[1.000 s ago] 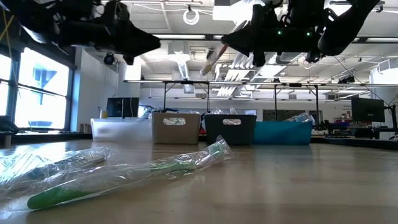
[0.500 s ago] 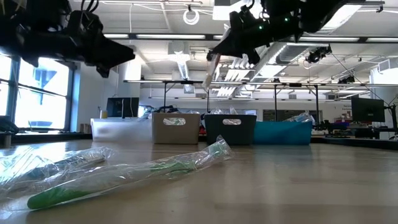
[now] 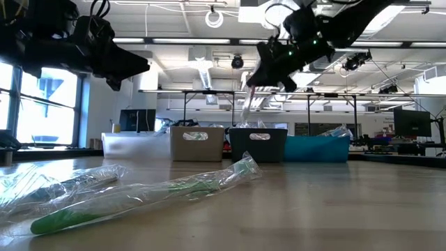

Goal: Pick & Place Toothbrushes
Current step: Put the orange toothbrush into the dark green bin

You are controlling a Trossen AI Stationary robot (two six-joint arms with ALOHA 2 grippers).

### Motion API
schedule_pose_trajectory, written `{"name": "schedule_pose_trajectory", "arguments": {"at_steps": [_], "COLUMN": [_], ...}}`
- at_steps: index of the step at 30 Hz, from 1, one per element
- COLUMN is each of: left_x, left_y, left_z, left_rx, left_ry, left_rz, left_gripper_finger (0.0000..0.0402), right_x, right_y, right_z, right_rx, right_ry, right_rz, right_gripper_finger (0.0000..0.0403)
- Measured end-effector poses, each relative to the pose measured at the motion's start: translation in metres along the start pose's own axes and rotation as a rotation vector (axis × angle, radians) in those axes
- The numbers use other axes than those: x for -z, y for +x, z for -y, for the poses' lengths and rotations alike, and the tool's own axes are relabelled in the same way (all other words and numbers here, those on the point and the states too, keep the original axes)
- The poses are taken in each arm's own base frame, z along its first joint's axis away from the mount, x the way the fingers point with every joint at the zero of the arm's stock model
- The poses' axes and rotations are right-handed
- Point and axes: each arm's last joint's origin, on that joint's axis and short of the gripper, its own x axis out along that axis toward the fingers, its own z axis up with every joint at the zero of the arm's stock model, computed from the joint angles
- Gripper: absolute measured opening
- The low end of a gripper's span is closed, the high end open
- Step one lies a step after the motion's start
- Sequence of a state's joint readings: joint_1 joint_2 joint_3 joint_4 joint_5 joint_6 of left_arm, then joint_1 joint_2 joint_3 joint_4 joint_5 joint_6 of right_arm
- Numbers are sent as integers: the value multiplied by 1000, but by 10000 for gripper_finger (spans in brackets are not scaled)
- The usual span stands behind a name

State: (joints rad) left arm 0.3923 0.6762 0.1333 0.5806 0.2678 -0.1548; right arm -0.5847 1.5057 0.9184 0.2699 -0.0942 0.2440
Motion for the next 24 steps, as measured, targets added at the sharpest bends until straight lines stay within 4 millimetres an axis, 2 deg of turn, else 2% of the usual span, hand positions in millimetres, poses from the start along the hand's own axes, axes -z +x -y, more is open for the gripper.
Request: {"name": "schedule_pose_trajectory", "arguments": {"at_steps": [5, 12, 20, 24], "left_x": [0, 0, 1, 0], "left_y": [0, 0, 0, 0], "left_z": [0, 0, 0, 0], "left_rx": [3, 2, 1, 1], "left_ry": [0, -1, -2, -2], "left_rz": [-1, -5, -6, -6], "left_gripper_finger": [97, 97, 97, 97], "right_x": [20, 39, 48, 47], "right_y": [23, 42, 48, 48], "right_z": [16, 31, 35, 35], "right_rx": [-3, -10, -4, -1], "right_ry": [39, 96, 107, 86], "right_rz": [-58, -99, -133, -114], "right_gripper_finger": [23, 23, 24, 43]}}
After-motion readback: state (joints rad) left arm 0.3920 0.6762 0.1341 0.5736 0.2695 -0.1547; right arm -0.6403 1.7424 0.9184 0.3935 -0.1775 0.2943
